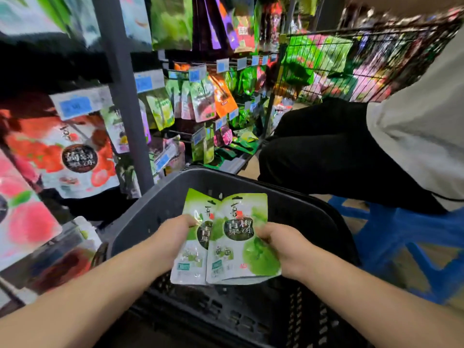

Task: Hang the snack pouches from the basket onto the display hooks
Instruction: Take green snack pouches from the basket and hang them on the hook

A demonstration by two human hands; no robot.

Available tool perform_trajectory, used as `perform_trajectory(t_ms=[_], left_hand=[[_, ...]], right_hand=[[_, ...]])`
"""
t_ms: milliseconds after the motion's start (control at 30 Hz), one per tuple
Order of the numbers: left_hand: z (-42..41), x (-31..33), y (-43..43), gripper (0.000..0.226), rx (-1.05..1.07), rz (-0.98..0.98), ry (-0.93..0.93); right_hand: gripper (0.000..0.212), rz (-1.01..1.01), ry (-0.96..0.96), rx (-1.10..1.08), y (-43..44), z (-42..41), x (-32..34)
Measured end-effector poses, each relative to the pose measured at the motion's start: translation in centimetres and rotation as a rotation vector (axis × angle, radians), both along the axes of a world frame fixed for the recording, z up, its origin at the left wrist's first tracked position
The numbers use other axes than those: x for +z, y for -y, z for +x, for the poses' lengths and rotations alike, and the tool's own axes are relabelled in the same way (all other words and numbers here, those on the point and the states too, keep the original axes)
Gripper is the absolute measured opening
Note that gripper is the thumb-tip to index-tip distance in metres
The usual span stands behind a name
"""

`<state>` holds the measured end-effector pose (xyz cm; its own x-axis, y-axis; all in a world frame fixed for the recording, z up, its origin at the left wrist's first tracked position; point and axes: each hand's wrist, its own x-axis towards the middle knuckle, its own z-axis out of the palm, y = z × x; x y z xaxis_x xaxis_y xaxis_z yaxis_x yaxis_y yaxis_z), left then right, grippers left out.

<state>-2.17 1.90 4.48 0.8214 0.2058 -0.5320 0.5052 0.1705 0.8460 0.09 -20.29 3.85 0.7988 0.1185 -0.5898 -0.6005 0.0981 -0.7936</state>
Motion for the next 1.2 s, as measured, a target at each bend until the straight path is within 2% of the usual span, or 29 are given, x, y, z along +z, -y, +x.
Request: perform_trajectory(t_ms=[133, 200, 300, 400, 467, 600, 733, 800, 867, 933, 1000, 1033, 1100, 1133, 1167, 1200], left_hand=[[-0.7, 0.3, 1.6, 0.039, -0.126, -0.202, -0.016], [-1.0, 0.6, 2.1, 0.042, -0.163, -0.223, 0.007], [-1.3, 0.8, 2.2, 0.044, -0.1, -0.095, 0.063], [-2.1, 1.3, 1.9, 0.052, -0.028, -0.06, 0.088], [-3.1, 2.3, 2.1, 0.043, 0.042, -0.039, 0.133], [-3.2, 5.5, 1.7, 0.022, 0.233, 0.135, 0.307], [-3.8, 9.7, -0.1, 0.027, 0.348, 0.258, 0.45], [-5.1, 11.0, -1.6, 0.025, 0.364, 0.269, 0.448], [-6.7, 11.7, -3.4, 0.04, 0.368, 0.232, 0.398], [-8.8, 12.4, -5.5, 0.05, 0.338, 0.105, 0.369], [-11.8, 13.6, -6.9, 0.036, 0.274, -0.034, 0.374], [-13.3, 13.9, -7.7, 0.03, 0.257, -0.055, 0.381], [-16.5, 14.3, -8.6, 0.017, 0.243, -0.018, 0.439], [-18.0, 14.3, -9.4, 0.014, 0.258, 0.027, 0.47], [-19.1, 14.4, -10.0, 0.019, 0.268, 0.093, 0.504], [-20.3, 14.9, -10.4, 0.032, 0.264, 0.178, 0.534]], right_hand=[[0.028, 0.073, 0.029, 0.013, 0.0, -0.4, 0.8], [0.026, 0.074, 0.076, 0.024, -0.1, -0.6, 1.5], [0.022, 0.025, 0.186, 0.137, -0.1, -1.0, 2.1], [0.021, -0.06, 0.264, 0.183, -0.1, -1.7, 1.5], [0.026, -0.087, 0.295, 0.166, -0.6, -2.0, 1.4], [0.039, -0.043, 0.425, 0.107, -3.0, -1.2, 3.7], [0.068, -0.05, 0.643, 0.257, -6.4, -0.9, 8.2], [0.076, -0.071, 0.647, 0.37, -7.9, -1.8, 9.4], [0.066, -0.046, 0.631, 0.456, -9.1, -3.3, 10.0], [0.055, -0.017, 0.601, 0.496, -10.5, -5.1, 10.7], [0.054, 0.003, 0.585, 0.489, -12.4, -6.7, 11.3], [0.061, 0.018, 0.58, 0.47, -13.3, -7.6, 11.6], [0.084, 0.049, 0.569, 0.435, -15.2, -9.0, 12.4], [0.083, 0.075, 0.562, 0.43, -16.0, -9.9, 13.1], [0.073, 0.11, 0.561, 0.433, -16.8, -10.7, 13.8], [0.062, 0.143, 0.577, 0.449, -17.4, -11.5, 14.5]])
